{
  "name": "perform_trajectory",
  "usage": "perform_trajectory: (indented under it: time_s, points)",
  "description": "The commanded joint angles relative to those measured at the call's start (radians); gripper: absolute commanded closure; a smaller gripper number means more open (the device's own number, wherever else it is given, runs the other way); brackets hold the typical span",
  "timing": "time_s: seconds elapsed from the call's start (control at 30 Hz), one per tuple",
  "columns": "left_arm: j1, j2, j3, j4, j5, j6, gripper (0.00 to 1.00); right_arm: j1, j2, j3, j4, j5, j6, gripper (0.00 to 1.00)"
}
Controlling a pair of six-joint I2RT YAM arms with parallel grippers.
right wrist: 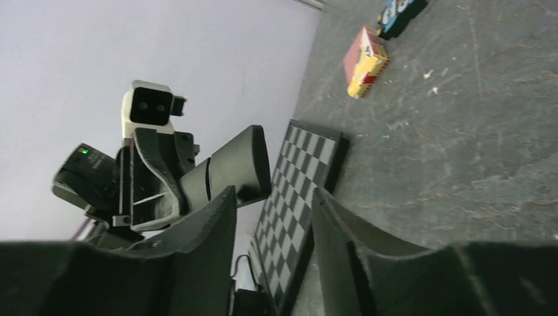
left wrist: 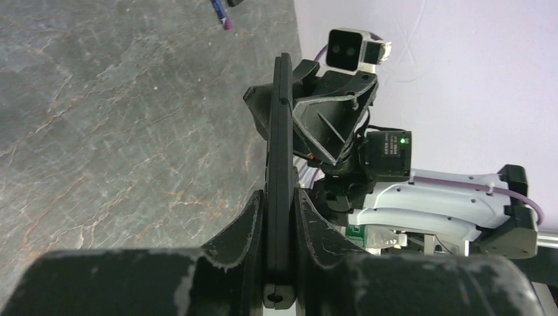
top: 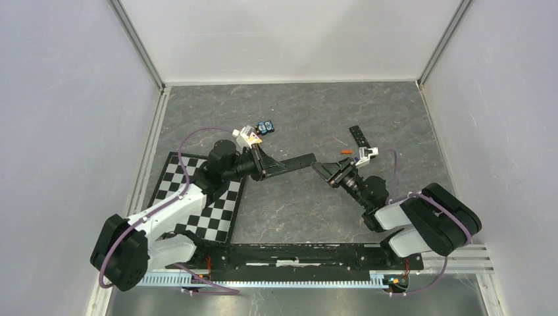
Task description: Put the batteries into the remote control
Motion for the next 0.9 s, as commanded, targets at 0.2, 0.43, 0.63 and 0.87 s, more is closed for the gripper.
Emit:
perform_trajectory:
  time_s: [0.2,0.43,0.63,0.87]
  points:
    - [0.002,0.047,0.079,-0.211,-0.014,0.219,0.98,-0.004,-0.04,0.074,-0.166,-0.125,-0.346,0.13]
    - [0.003,0.06,0.207,-0.42,0.038,0.449,0.98,-0.003,-0.086,0.231,-0.508,-0.363,-0.762,0.05]
    - [0.002,0.092,0.305,-0.587,0.055,0.598,0.98,0.004,-0.19,0.256,-0.711,-0.393,-1.196,0.05]
    - [0.002,0.125,0.359,-0.663,0.066,0.653,0.98,0.016,-0.171,0.268,-0.715,-0.392,-1.391,0.09]
